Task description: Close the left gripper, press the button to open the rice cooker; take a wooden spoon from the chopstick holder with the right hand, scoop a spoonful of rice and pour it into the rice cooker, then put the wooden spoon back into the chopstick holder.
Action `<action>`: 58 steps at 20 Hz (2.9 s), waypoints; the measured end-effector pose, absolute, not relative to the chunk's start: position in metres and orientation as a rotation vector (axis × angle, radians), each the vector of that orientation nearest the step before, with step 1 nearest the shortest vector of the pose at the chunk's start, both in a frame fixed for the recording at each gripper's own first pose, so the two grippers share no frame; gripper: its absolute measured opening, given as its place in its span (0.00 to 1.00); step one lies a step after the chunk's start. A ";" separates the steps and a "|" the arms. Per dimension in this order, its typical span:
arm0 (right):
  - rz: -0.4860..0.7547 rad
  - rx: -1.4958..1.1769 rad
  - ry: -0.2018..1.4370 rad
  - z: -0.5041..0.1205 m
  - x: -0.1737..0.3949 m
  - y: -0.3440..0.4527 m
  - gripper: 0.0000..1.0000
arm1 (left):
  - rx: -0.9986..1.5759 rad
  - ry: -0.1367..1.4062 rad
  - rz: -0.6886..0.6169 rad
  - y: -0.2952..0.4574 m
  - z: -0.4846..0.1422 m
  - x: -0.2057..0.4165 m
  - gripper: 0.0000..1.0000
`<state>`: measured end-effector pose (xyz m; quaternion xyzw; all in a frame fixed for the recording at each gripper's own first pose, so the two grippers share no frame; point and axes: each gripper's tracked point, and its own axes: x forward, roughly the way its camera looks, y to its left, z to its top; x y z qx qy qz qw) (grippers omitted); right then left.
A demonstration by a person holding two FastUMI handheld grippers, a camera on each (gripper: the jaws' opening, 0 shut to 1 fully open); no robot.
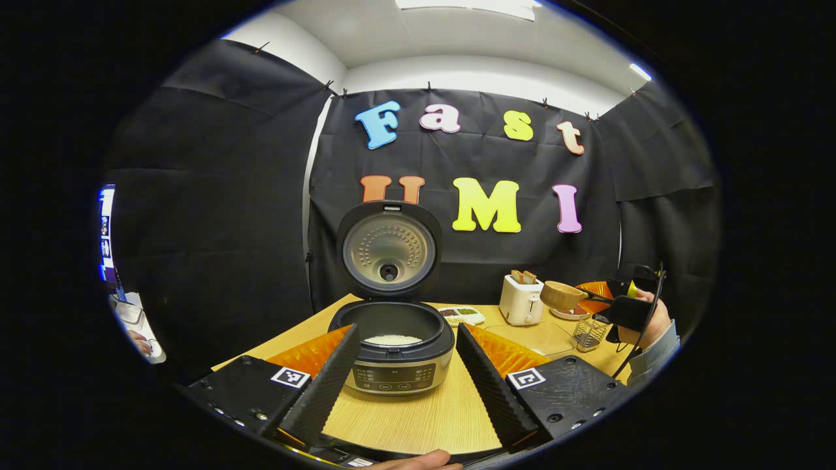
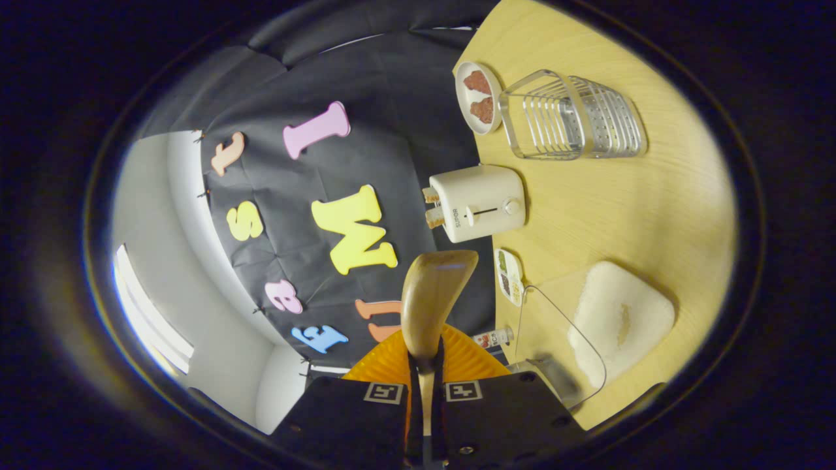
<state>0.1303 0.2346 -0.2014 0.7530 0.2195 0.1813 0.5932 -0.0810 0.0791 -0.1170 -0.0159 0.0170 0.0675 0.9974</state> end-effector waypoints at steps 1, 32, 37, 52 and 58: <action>0.412 1.724 0.504 -0.199 0.128 0.234 0.10 | -0.029 0.031 0.132 0.078 -0.116 -0.083 0.94; 0.701 0.781 0.439 -0.120 0.079 0.564 0.10 | -0.028 0.002 0.183 0.144 -0.123 -0.141 0.94; 0.738 0.585 0.388 -0.126 0.075 0.582 0.10 | -0.046 0.003 0.191 0.152 -0.127 -0.144 0.94; 0.840 -0.061 0.040 -0.099 0.043 0.604 0.10 | -0.028 0.005 0.180 0.148 -0.129 -0.148 0.94; 0.847 -0.363 -0.209 -0.082 0.010 0.610 0.11 | -0.038 0.023 0.160 0.142 -0.132 -0.142 0.94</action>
